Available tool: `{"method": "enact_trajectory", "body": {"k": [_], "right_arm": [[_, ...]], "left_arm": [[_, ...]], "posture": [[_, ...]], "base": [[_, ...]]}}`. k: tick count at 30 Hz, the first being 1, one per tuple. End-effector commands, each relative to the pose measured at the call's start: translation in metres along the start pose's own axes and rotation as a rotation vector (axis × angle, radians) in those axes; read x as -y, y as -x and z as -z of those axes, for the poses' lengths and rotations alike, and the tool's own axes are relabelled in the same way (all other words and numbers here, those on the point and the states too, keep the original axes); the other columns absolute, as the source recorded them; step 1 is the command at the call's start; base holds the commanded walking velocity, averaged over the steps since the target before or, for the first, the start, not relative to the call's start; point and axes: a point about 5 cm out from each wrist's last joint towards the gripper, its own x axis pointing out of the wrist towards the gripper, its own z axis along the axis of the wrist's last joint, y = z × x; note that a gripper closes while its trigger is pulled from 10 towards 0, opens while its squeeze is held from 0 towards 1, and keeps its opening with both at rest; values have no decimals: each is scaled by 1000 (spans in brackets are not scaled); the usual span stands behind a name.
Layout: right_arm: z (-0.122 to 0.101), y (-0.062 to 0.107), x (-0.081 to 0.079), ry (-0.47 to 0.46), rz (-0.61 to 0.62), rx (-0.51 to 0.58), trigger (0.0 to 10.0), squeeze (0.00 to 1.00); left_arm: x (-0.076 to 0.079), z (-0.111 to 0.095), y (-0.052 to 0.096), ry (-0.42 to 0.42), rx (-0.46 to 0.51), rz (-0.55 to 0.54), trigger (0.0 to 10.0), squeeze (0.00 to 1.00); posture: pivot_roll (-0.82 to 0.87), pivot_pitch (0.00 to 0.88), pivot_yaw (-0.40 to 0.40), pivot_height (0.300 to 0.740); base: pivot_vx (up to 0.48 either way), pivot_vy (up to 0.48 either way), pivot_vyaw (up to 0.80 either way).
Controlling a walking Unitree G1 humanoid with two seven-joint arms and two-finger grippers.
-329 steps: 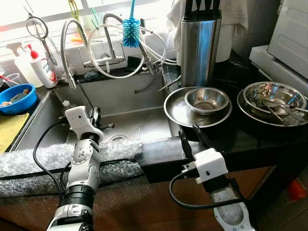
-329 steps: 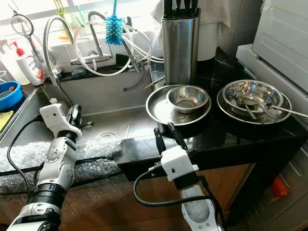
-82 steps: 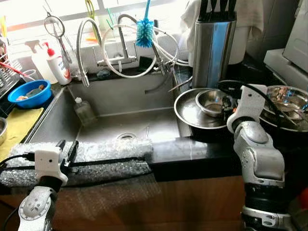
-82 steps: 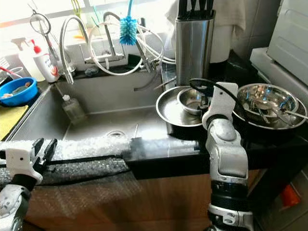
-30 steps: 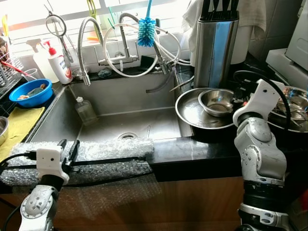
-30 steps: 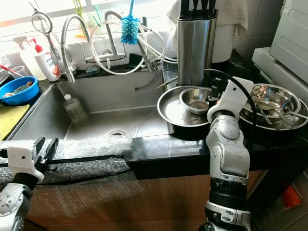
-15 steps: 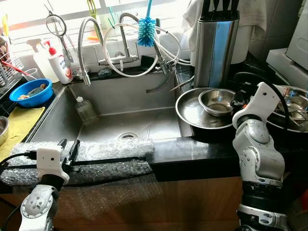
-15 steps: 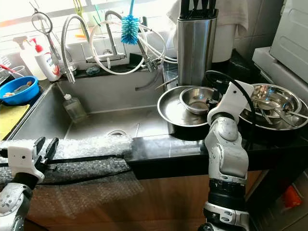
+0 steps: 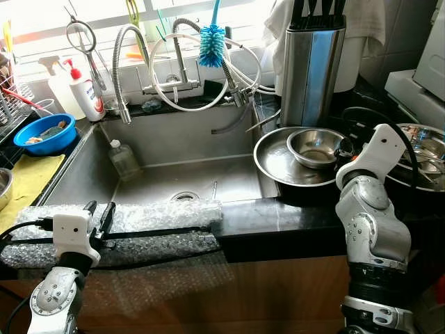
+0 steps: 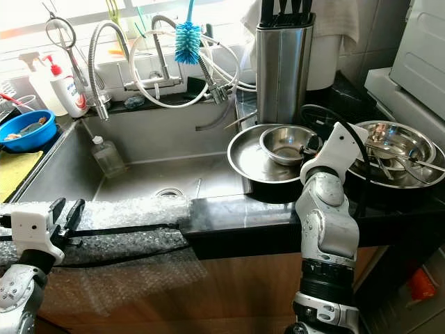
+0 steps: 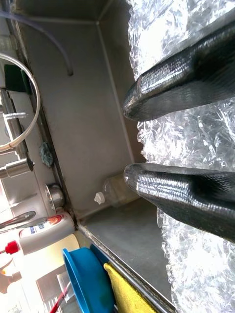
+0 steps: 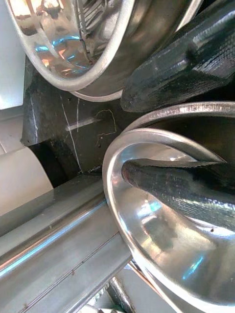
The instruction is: Kitchen organization
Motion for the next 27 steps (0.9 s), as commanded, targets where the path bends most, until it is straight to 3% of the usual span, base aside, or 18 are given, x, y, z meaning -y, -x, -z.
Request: {"method": "enact_trajectory", "body": {"k": [1,18,27], "right_arm": [[4,0,-6,-5,-18,-31,10000,0],[13,11,-41,35,-240,-93,10000,0],[11,8,-32,38,-179,-79,10000,0]], "left_arm": [[6,5,-1,-6,-38,38,10000,0],[6,5,-2,-8,-37,38,10000,0],[7,4,-3,0,-32,42,10000,0]], "posture": [[-55,0,133,740],[-49,0,130,740],[-53,0,133,740]], "base": [[0,0,0],[0,0,0],[0,0,0]]}}
